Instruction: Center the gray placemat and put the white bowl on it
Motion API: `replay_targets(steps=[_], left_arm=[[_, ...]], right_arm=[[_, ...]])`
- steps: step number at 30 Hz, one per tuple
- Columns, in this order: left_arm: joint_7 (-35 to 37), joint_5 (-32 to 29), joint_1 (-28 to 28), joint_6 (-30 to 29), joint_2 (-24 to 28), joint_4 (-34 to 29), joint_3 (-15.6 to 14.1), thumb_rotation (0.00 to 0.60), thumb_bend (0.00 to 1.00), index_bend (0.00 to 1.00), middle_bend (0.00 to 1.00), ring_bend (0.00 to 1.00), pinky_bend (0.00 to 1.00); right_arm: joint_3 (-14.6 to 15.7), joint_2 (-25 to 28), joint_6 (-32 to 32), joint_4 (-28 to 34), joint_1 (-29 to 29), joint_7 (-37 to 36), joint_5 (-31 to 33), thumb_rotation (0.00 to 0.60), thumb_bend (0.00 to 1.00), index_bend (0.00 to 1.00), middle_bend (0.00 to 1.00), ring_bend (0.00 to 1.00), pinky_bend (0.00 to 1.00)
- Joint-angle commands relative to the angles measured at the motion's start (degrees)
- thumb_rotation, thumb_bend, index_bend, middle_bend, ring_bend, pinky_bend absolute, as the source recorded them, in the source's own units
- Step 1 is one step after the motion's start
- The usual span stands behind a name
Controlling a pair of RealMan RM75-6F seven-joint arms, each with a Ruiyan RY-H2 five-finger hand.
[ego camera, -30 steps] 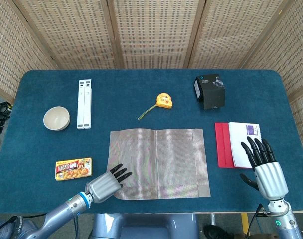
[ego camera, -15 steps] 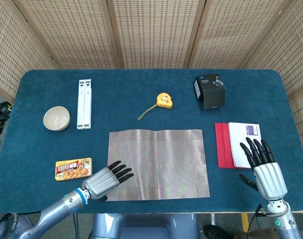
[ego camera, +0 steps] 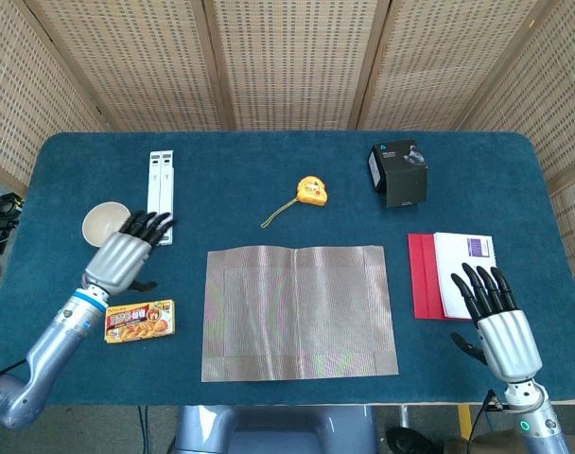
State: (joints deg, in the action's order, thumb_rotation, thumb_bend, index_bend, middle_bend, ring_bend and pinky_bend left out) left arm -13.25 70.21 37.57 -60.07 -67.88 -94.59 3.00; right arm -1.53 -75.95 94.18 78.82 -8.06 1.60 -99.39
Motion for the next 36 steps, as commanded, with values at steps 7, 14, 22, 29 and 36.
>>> replay_targets(steps=[7,14,22,29,36], left_arm=[[14.62,-9.07,-1.72,11.60,-9.12,29.06,2.64,0.600,0.00,0.00,0.00,0.00,0.00],[24.35,-4.58,0.66,17.99,-19.15,47.98,2.96,0.600,0.00,0.08,0.00,0.00,0.00],[32.52,1.75,2.04,20.67,-25.31,59.43,1.50,0.600,0.00,0.36,0.00,0.00,0.00],[33.83,3.49,2.49,21.71,-28.20,64.01,1.43,0.600,0.19,0.53,0.00,0.00,0.00],[34.61,4.72,2.31,19.77,-29.26,65.58,1.92,0.600,0.54,0.71,0.00,0.00,0.00]], right_arm=[[0.15,-0.44,-0.60,-0.36,-0.26,0.67,-0.18,0.600,0.00,0.00,0.00,0.00,0.00],[0.15,-0.65,-0.99,-0.59,-0.38,0.85,0.03,0.600,0.00,0.00,0.00,0.00,0.00],[-0.06,-0.81,-1.35,-1.20,-0.41,0.55,0.73,0.600,0.00,0.00,0.00,0.00,0.00],[-0.12,-0.92,-1.67,-1.53,-0.52,0.23,1.07,0.600,0.00,0.00,0.00,0.00,0.00],[-0.10,-0.86,-1.77,-1.55,-0.55,-0.02,1.19,0.600,0.00,0.00,0.00,0.00,0.00]])
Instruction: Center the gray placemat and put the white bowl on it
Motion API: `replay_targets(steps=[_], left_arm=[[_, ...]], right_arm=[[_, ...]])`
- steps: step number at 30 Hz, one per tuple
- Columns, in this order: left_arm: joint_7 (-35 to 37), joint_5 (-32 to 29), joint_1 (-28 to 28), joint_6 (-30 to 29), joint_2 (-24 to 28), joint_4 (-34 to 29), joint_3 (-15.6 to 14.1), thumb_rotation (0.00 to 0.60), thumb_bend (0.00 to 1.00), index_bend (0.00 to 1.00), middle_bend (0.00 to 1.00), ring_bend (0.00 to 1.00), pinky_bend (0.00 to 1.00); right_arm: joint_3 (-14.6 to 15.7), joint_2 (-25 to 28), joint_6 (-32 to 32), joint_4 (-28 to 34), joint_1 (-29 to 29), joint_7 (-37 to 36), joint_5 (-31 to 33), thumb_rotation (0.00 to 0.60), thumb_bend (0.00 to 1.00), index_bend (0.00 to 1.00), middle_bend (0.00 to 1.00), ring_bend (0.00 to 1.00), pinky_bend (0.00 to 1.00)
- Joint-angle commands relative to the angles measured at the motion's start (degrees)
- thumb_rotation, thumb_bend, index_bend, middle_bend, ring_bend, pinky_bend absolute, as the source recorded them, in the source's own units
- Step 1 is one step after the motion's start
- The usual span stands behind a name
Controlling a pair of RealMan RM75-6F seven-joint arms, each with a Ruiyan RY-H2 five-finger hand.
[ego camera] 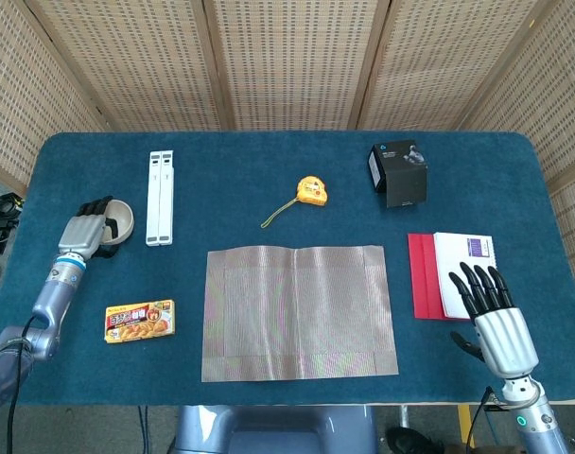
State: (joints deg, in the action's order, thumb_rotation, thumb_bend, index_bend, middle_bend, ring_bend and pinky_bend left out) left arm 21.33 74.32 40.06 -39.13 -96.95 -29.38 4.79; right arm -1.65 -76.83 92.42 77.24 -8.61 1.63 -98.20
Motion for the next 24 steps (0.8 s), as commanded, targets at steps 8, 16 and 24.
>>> replay_targets(steps=[8,16,24], left_arm=[[0.43,2.52,-1.05,-7.67,2.27,-3.67,0.97,0.600,0.57,0.75,0.00,0.00,0.00],[-6.11,11.06,1.42,-18.46,11.11,-25.95,-0.07,0.600,0.56,0.75,0.00,0.00,0.00],[-22.63,15.66,8.47,-14.53,14.68,-49.91,0.69,0.600,0.56,0.74,0.00,0.00,0.00]], right_arm=[[0.07,0.23,0.31,0.32,0.07,-0.25,-0.16,0.600,0.00,0.00,0.00,0.00,0.00],[0.05,0.56,0.50,0.97,0.13,-0.39,-0.19,0.600,0.00,0.00,0.00,0.00,0.00],[-0.18,0.80,0.72,1.13,0.25,-0.50,0.11,0.600,0.00,0.00,0.00,0.00,0.00]])
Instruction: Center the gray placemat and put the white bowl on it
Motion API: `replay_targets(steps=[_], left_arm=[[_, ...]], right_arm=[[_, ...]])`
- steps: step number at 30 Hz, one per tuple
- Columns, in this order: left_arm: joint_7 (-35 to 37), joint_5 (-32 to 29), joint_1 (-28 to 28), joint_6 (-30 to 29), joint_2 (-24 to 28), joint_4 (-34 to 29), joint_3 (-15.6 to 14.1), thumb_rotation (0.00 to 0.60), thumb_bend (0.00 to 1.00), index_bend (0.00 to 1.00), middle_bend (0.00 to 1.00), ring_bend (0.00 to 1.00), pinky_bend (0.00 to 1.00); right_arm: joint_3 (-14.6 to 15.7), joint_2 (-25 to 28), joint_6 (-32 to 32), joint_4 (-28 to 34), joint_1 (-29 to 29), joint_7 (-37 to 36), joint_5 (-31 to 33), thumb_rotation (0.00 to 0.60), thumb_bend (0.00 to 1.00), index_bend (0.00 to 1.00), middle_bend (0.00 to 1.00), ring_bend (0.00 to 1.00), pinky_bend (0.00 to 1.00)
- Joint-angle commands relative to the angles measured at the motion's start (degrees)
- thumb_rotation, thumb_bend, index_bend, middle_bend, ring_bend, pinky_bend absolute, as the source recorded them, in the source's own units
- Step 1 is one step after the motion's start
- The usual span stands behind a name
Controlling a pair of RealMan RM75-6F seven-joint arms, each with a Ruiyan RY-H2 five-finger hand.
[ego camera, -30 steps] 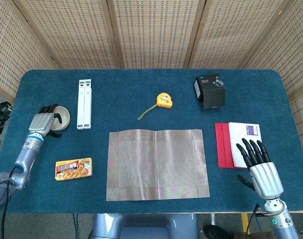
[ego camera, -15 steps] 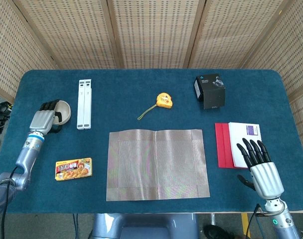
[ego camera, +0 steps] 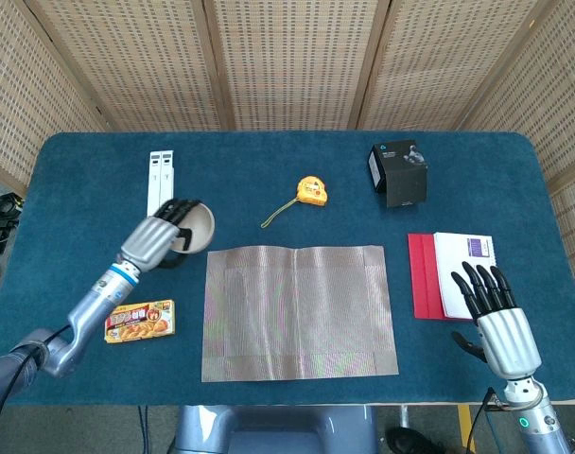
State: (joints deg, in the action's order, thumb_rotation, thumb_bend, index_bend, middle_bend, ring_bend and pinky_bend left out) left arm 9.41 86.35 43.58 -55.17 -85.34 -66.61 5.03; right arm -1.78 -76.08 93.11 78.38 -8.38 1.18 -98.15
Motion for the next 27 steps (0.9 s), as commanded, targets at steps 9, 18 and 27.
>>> replay_targets(steps=[9,18,27], left_arm=[[-24.67,1.61,10.84,10.38,-3.92,-19.34,0.45,0.600,0.56,0.74,0.00,0.00,0.00],[-31.58,-3.32,12.00,13.39,-10.30,-16.32,-0.19,0.600,0.56,0.74,0.00,0.00,0.00],[-35.77,-7.99,12.55,14.74,-12.28,-14.47,-0.25,0.600,0.55,0.71,0.00,0.00,0.00]], right_arm=[[-0.54,0.62,0.47,0.09,0.33,-1.12,0.90,0.600,0.00,0.00,0.00,0.00,0.00],[-0.12,0.96,0.87,0.48,0.61,-1.03,0.22,0.600,0.00,0.00,0.00,0.00,0.00],[-0.21,1.10,1.05,0.67,0.73,-1.03,0.19,0.600,0.00,0.00,0.00,0.00,0.00]])
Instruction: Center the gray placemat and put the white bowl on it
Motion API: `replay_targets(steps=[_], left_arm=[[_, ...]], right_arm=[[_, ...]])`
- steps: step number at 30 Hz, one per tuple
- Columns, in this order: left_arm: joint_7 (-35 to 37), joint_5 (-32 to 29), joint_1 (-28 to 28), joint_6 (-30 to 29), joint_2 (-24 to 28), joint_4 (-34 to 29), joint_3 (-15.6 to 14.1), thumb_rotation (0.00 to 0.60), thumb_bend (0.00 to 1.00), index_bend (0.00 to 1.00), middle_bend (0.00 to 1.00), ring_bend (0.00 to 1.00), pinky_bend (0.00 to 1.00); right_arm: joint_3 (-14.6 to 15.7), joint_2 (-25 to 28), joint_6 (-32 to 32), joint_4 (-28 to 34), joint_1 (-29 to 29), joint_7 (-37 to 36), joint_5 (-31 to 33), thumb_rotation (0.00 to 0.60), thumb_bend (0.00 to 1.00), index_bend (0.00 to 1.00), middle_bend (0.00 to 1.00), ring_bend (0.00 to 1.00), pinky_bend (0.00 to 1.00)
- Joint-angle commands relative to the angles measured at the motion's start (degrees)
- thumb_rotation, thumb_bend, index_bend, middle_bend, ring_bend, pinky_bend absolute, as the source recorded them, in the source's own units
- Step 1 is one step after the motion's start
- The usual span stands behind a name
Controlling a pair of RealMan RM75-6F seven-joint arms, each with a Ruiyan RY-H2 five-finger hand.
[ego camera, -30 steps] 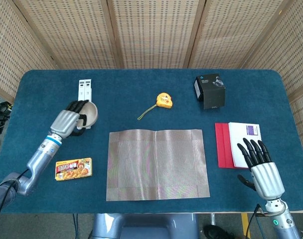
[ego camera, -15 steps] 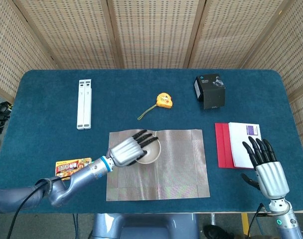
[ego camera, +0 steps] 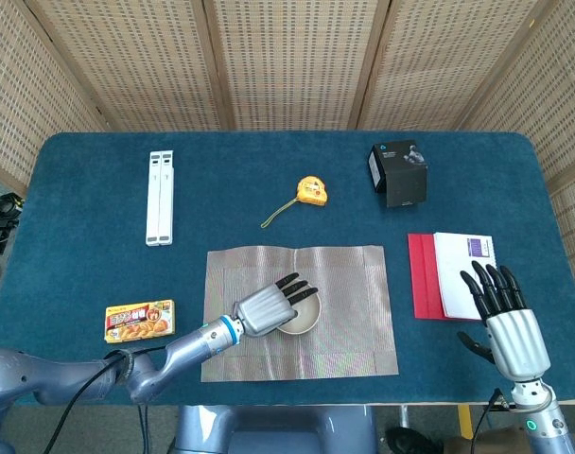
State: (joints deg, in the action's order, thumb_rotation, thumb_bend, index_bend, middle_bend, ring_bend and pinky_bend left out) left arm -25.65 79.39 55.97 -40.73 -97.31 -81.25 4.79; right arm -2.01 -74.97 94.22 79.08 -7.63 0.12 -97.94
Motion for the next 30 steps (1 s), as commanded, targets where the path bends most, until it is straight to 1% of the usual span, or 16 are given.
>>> replay_targets(steps=[1,2,3,5,7,9,10,12,14,19,22,23,24,26,29,30], left_arm=[[-0.79,-1.25,0.21,0.31,-0.37,0.15,-0.01,0.600,0.54,0.68,0.00,0.00,0.00],[-0.87,-1.36,0.25,0.28,-0.41,0.14,-0.05,0.600,0.54,0.65,0.00,0.00,0.00],[-0.84,-1.44,0.30,0.22,-0.48,0.13,-0.12,0.600,0.52,0.59,0.00,0.00,0.00],[-0.65,-1.67,0.37,0.22,-0.57,0.06,-0.23,0.600,0.43,0.44,0.00,0.00,0.00],[-0.66,-1.84,0.41,0.15,-0.55,-0.03,-0.27,0.600,0.24,0.20,0.00,0.00,0.00],[-0.73,-2.17,0.44,0.08,-0.35,-0.39,-0.27,0.600,0.12,0.05,0.00,0.00,0.00],[-0.80,-2.35,0.44,0.02,-0.18,-0.64,-0.26,0.600,0.08,0.01,0.00,0.00,0.00],[-1.03,-2.68,0.41,-0.16,0.31,-1.22,-0.28,0.600,0.04,0.00,0.00,0.00,0.00],[-1.28,-3.00,0.30,-0.38,0.98,-2.06,-0.37,0.600,0.01,0.00,0.00,0.00,0.00],[-1.21,-2.95,-0.28,-1.57,2.91,-4.30,-0.70,0.600,0.01,0.00,0.00,0.00,0.00],[-0.55,-2.21,-1.11,-3.49,5.05,-6.45,-0.67,0.600,0.01,0.00,0.00,0.00,0.00],[0.69,-0.98,-2.46,-7.14,7.66,-9.09,0.35,0.600,0.01,0.00,0.00,0.00,0.00],[1.46,0.46,-3.40,-9.23,10.11,-11.29,0.33,0.600,0.01,0.00,0.00,0.00,0.00],[1.34,2.20,-4.80,-12.61,13.78,-14.16,0.61,0.600,0.01,0.00,0.00,0.00,0.00],[0.52,3.03,-7.08,-16.61,18.43,-18.25,0.78,0.600,0.01,0.00,0.00,0.00,0.00],[0.08,3.10,-8.59,-19.30,20.46,-19.96,1.13,0.600,0.01,0.00,0.00,0.00,0.00]], right_arm=[[0.05,-0.02,-0.09,-0.04,-0.03,0.06,-0.08,0.600,0.00,0.00,0.00,0.00,0.00],[0.08,-0.02,-0.11,-0.04,-0.04,0.07,-0.13,0.600,0.00,0.00,0.00,0.00,0.00],[0.10,-0.04,-0.11,-0.05,-0.04,0.09,-0.18,0.600,0.00,0.00,0.00,0.00,0.00],[0.06,-0.01,-0.03,0.01,-0.02,0.08,-0.21,0.600,0.00,0.00,0.00,0.00,0.00],[0.04,0.02,0.01,0.03,-0.01,0.05,-0.21,0.600,0.00,0.00,0.00,0.00,0.00],[-0.01,0.06,0.06,0.07,0.02,0.07,-0.17,0.600,0.00,0.00,0.00,0.00,0.00],[-0.01,0.09,0.09,0.11,0.04,0.06,-0.19,0.600,0.00,0.00,0.00,0.00,0.00],[0.01,0.14,0.10,0.20,0.05,0.02,-0.23,0.600,0.00,0.00,0.00,0.00,0.00],[0.03,0.19,0.16,0.28,0.05,0.01,-0.34,0.600,0.00,0.00,0.00,0.00,0.00],[0.10,0.28,0.37,0.46,0.09,0.07,-0.63,0.600,0.00,0.00,0.00,0.00,0.00],[0.14,0.34,0.64,0.58,0.18,0.14,-0.86,0.600,0.00,0.00,0.00,0.00,0.00],[0.24,0.39,0.85,0.76,0.23,0.18,-1.15,0.600,0.00,0.00,0.00,0.00,0.00],[0.33,0.42,0.91,0.86,0.28,0.28,-1.29,0.600,0.00,0.00,0.00,0.00,0.00],[0.47,0.44,1.00,1.05,0.33,0.47,-1.56,0.600,0.00,0.00,0.00,0.00,0.00],[0.56,0.45,1.19,1.24,0.40,0.85,-1.88,0.600,0.00,0.00,0.00,0.00,0.00],[0.53,0.43,1.25,1.26,0.41,1.00,-1.93,0.600,0.00,0.00,0.00,0.00,0.00]])
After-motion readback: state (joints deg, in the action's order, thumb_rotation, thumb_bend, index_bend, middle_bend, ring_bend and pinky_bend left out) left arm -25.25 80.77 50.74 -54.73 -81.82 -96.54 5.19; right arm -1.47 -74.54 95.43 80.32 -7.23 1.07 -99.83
